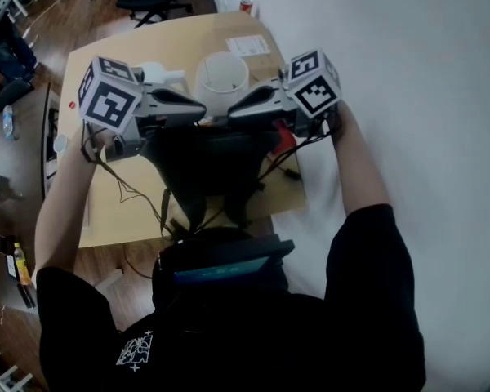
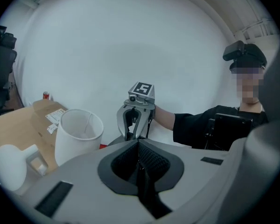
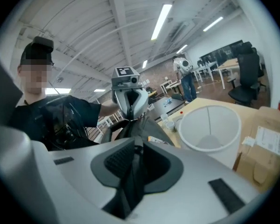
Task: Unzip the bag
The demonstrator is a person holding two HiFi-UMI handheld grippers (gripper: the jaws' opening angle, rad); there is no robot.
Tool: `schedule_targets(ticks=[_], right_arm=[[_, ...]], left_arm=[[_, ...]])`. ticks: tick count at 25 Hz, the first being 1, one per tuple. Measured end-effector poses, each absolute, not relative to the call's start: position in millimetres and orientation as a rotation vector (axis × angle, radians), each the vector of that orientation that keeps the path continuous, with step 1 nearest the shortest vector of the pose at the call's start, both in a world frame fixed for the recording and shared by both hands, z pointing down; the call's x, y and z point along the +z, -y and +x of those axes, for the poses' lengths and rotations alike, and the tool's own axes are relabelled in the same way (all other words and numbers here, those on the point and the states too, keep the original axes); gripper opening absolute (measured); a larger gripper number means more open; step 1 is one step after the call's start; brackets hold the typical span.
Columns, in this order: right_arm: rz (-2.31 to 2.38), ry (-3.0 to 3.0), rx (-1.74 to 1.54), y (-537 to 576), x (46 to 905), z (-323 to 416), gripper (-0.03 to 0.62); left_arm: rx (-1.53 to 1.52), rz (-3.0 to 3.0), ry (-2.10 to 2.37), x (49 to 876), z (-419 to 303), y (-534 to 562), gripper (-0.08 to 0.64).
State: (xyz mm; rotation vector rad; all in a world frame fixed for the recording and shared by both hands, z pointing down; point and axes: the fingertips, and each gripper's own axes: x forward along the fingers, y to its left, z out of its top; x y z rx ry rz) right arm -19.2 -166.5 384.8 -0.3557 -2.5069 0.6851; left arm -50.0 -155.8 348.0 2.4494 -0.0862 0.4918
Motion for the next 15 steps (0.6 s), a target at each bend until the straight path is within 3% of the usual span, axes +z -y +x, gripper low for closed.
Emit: schedule_targets(ticks=[2,8,15], right_arm=[[-0.362,2.576,0.678,168,372,-20,0.046],[-0.396,2.607,0.656,151,352,-27,0.038],[-0.343,2.535,0.488,134,359,-29,0.103]], left_arm=[[0.487,2.456,0.093,348,-50,157,0.005],[0.481,2.448,0.11,347,-51,154,0.005],[0.492,2.494,0.167,345,-50,151,0.005]])
